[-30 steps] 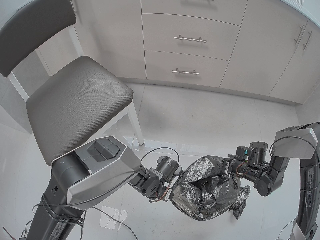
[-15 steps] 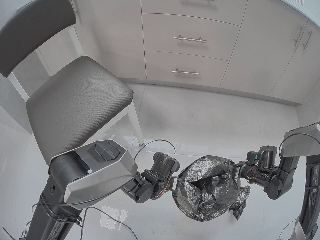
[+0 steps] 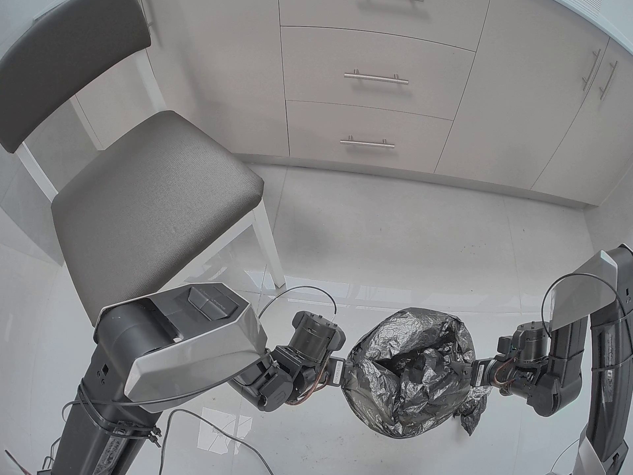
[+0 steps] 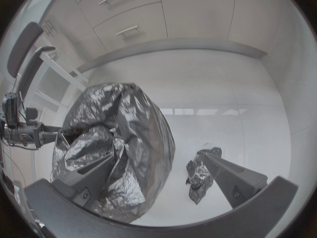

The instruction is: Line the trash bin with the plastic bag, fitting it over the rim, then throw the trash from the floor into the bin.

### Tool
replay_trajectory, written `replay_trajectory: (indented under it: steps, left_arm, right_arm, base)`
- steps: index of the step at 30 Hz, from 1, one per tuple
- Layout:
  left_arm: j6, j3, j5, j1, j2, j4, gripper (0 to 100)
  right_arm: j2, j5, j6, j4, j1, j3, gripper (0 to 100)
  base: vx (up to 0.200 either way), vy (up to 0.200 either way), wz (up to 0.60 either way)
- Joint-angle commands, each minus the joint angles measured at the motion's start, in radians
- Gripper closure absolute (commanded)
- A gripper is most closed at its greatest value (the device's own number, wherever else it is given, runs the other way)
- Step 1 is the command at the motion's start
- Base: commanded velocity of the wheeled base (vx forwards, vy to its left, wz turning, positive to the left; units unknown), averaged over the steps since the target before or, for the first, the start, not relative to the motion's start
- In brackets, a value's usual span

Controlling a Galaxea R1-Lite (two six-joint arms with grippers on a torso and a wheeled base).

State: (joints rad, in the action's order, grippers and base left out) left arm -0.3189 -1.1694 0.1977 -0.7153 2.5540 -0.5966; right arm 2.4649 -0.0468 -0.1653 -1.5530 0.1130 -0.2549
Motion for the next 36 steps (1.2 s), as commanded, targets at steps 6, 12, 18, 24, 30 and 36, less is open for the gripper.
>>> replay_trajectory:
  steps: [6,12,18,24,30,36]
  left_arm:
    - [0.004,0.0,-0.001,0.0,0.002,0.001,0]
    - [0.006,0.0,-0.001,0.0,0.002,0.003,0]
    - [0.006,0.0,-0.001,0.0,0.002,0.003,0]
    - [0.006,0.0,-0.001,0.0,0.002,0.003,0]
    - [0.003,0.0,0.002,0.0,0.003,-0.008,0]
    - [0.003,0.002,0.002,0.0,0.003,-0.009,0]
  right_arm:
    - [0.115,0.002,0.018,-0.018,0.007,0.009,0]
    - [0.121,0.001,0.032,-0.018,0.004,-0.003,0]
    - [0.114,-0.001,0.063,-0.018,0.007,-0.001,0]
    - [-0.047,-0.01,0.043,-0.018,0.074,0.098,0]
    - [-0.182,-0.002,-0.005,-0.018,0.2,0.152,0]
    - [-0.099,0.012,-0.039,-0.018,0.28,0.115,0]
  base:
    - [0.0,0.0,0.0]
    - [0.0,0.0,0.0]
    - [0.0,0.0,0.0]
    - [0.0,0.0,0.0]
    - [0.0,0.0,0.0]
    - [0.0,0.0,0.0]
